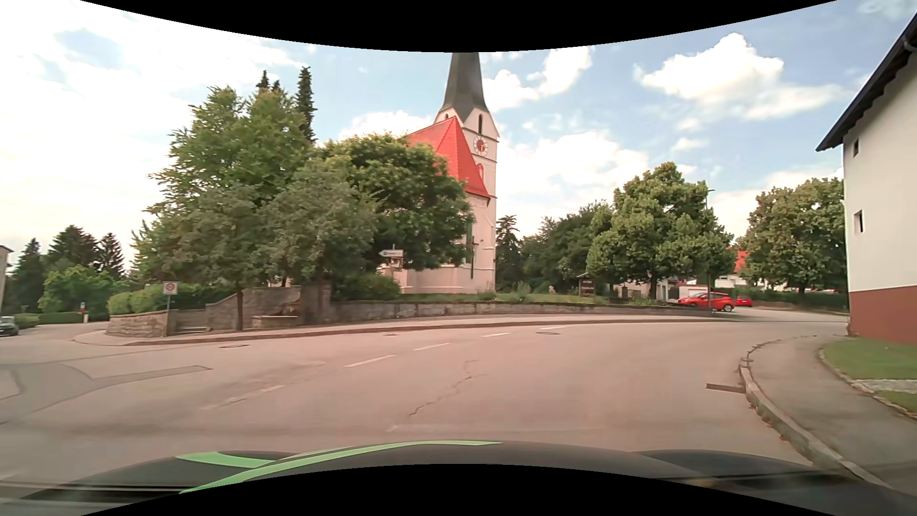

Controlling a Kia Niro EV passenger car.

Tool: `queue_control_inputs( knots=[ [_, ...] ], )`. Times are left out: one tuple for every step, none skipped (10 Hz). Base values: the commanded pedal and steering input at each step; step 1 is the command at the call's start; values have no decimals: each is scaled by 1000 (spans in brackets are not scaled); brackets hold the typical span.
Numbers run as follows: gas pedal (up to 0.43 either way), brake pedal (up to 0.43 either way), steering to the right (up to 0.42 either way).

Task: Follow the waypoints while adhering to traffic rules and regulations

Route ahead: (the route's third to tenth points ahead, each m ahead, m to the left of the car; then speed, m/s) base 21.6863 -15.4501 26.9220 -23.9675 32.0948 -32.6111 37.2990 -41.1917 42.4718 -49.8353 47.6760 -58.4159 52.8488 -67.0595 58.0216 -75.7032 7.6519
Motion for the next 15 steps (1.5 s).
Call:
queue_control_inputs(
  knots=[
    [79,0,223],
    [87,0,224],
    [98,0,223],
    [98,0,224],
    [98,0,225],
    [98,0,225],
    [98,0,225],
    [98,0,225],
    [110,0,224],
    [118,0,224],
    [130,0,224],
    [138,0,224],
    [138,0,224],
    [138,0,222],
    [138,0,218]
  ],
)
